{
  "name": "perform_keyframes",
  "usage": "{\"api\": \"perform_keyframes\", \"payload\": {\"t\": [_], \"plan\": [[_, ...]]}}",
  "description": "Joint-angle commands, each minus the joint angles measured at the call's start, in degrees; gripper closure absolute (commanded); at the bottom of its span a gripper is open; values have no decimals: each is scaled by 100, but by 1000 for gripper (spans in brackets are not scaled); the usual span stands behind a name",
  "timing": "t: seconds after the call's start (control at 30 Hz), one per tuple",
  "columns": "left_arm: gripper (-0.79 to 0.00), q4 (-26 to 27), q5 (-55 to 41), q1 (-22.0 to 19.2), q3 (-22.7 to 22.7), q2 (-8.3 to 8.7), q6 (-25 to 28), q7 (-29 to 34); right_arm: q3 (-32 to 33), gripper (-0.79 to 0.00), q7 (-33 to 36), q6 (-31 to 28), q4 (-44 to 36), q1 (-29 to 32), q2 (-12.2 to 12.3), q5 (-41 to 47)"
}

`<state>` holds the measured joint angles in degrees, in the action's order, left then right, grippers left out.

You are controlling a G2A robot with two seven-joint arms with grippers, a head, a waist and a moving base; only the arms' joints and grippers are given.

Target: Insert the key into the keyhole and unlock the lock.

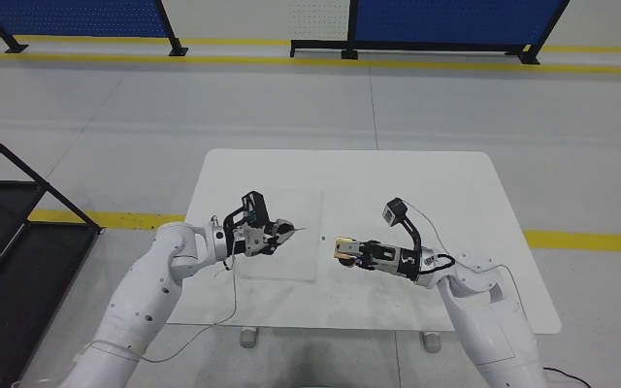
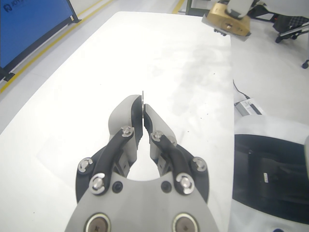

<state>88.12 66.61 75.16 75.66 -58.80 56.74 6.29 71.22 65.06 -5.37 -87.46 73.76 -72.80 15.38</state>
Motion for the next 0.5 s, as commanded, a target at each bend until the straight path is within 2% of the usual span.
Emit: {"api": "perform_keyframes", "payload": {"t": [0.0, 0.1, 0.2, 0.3, 0.37, 0.47], "plan": [[0, 36, 609, -7, 27, 15, 44, -519, 0, 0, 0, 0, 0, 0, 0, 0], [0, 161, 1854, -11, -14, 48, -159, -1422, 0, 0, 0, 0, 0, 0, 0, 0], [0, 253, 3596, -1, -204, 131, -666, -2630, 0, 0, 0, 0, 0, 0, 0, 0], [0, 35, 5263, -21, -404, 250, -1575, -4053, 0, 0, 0, 0, 0, 0, 0, 0], [0, -246, 5961, -75, -486, 316, -2153, -4901, 0, 0, 0, 0, 0, 0, 0, 0], [0, -548, 6618, -190, -559, 374, -2878, -5579, 0, 0, 0, 0, 0, 0, 0, 0]]}}
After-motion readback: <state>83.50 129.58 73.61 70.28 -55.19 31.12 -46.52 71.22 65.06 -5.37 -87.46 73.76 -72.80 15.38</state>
